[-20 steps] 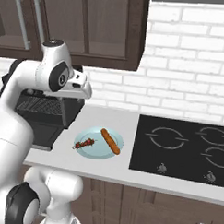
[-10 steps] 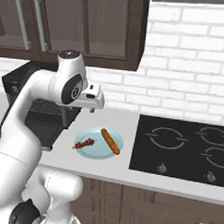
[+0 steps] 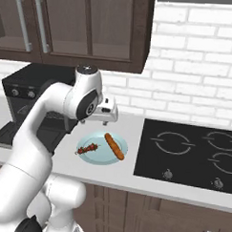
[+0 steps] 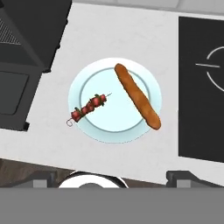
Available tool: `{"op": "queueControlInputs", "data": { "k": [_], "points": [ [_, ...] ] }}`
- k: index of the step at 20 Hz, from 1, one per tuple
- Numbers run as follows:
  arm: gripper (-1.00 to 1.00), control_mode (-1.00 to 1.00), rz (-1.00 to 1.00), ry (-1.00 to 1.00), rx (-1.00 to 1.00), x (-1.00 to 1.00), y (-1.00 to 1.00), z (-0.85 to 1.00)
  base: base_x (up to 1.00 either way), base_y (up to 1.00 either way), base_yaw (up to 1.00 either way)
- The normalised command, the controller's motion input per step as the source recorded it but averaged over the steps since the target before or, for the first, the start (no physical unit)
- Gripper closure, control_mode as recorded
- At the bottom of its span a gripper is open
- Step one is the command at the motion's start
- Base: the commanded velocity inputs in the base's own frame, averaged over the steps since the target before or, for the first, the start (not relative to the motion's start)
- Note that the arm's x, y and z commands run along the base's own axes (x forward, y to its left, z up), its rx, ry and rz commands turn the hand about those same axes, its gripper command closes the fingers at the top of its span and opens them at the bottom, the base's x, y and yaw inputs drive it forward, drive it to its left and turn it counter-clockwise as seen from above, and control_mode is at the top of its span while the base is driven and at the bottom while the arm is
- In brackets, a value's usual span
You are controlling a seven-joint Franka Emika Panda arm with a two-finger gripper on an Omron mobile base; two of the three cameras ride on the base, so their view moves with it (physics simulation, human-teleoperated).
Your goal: Pick up the kebab skewer and baguette bread, and place them inside the toaster oven. Close the toaster oven door and start by setting the timer.
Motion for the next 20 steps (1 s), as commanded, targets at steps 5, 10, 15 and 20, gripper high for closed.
{"op": "queueControlInputs", "data": {
  "k": [5,10,15,20],
  "points": [
    [-1.00,-1.00,0.01,0.00,0.00,0.11,-0.32,-0.48,0.00,0.00,0.00],
    [-1.00,-1.00,0.02,0.00,0.00,0.36,-0.49,-0.40,0.00,0.00,0.00],
    [-1.00,-1.00,0.01,0.00,0.00,0.29,-0.12,-0.55,0.00,0.00,0.00],
    [-1.00,-1.00,0.01,0.00,0.00,0.28,-0.05,-0.59,0.00,0.00,0.00]
  ]
}}
